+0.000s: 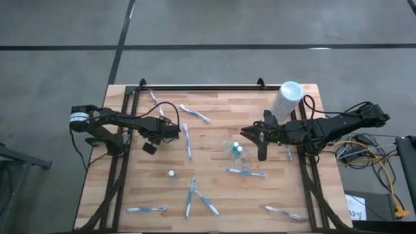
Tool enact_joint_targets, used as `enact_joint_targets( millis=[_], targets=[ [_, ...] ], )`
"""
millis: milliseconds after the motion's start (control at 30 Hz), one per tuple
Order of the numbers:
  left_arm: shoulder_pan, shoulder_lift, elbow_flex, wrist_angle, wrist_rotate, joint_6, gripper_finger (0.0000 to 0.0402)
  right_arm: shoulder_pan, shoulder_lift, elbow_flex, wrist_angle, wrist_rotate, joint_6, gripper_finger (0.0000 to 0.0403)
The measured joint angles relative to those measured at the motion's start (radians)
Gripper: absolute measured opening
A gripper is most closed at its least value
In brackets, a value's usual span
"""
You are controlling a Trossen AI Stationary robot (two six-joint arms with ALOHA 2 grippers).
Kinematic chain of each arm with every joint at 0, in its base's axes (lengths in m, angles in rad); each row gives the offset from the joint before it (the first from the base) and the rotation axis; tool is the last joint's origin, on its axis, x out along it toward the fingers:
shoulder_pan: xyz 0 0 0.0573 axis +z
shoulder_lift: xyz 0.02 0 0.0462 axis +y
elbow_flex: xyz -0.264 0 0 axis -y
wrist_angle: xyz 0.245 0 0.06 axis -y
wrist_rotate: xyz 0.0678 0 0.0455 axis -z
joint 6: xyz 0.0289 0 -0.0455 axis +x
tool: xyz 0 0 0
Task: Pick & Place toothbrushing station
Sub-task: Put the blue mouthwash into the middle section of the transparent organizer
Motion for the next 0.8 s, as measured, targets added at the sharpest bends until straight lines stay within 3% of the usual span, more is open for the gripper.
enact_joint_targets(
  millis=[800],
  targets=[
    [0.0,0.0,-0.001,-0.047,0.026,0.032,0.0113,0.0,0.0,0.0,0.0,0.0,0.0,0.0068]
  ],
)
